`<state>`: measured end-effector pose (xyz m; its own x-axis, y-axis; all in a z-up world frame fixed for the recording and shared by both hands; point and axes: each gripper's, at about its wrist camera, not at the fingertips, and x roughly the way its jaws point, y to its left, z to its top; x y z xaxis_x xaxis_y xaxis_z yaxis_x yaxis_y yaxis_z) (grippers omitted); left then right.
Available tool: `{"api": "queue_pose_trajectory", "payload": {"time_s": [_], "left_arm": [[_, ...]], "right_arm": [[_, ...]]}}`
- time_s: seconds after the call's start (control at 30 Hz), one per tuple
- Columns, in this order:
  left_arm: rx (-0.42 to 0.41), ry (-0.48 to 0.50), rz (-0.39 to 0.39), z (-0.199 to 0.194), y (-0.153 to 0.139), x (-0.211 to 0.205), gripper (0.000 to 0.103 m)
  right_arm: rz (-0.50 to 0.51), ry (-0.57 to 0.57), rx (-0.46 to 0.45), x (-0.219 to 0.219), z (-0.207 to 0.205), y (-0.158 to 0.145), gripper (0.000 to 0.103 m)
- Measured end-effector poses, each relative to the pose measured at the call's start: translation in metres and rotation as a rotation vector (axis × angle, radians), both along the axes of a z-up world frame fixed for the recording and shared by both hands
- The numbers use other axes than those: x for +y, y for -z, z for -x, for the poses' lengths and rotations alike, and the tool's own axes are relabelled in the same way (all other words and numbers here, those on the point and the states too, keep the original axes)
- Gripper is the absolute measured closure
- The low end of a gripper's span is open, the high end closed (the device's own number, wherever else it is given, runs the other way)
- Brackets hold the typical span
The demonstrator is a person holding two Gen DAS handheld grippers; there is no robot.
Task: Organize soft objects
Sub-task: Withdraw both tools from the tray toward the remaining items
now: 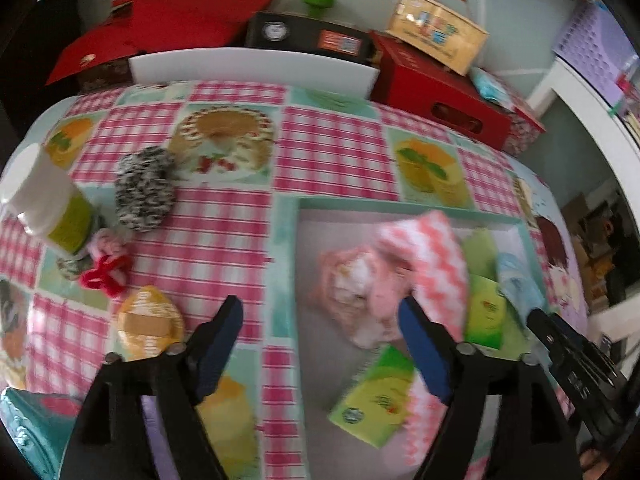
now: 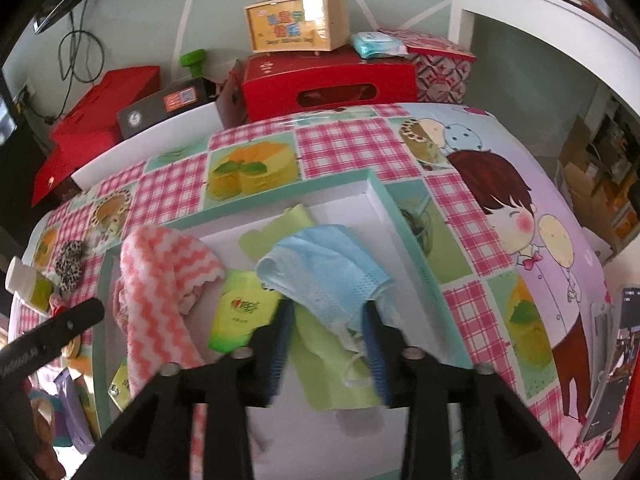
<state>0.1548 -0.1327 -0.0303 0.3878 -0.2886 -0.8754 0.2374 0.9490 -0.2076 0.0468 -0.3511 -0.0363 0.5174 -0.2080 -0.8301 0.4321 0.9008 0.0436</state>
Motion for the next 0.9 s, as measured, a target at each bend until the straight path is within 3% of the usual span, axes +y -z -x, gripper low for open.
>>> {"api": "queue_pose_trajectory", "payload": {"time_s": [0.13, 0.3, 0.37, 0.47, 0.9], "left_arm": [[-0.012, -0.066, -0.010, -0.007, 0.000, 0.019, 0.015], [-0.009, -0.126, -0.038, -0.012, 0.004, 0.037, 0.014], [-0.019, -0.145, -0.054, -0.012, 0.004, 0.042, 0.012], [-0.054, -0.175, -0.077, -0.012, 0.001, 0.048, 0.003], [-0.074, -0.189, -0.043, -0.013, -0.002, 0.052, 0.003]], "right_arm": [[0.027, -0.041, -0.003, 0.013, -0.004, -0.002, 0.042], [0.043, -0.079, 0.005, 0.023, -0.009, 0.001, 0.035], [0.048, -0.088, 0.003, 0.026, -0.010, 0.001, 0.028], [0.073, -0.095, -0.007, 0.029, -0.010, 0.000, 0.000], [0.095, -0.100, -0.005, 0.033, -0.011, 0.002, 0.000]]}}
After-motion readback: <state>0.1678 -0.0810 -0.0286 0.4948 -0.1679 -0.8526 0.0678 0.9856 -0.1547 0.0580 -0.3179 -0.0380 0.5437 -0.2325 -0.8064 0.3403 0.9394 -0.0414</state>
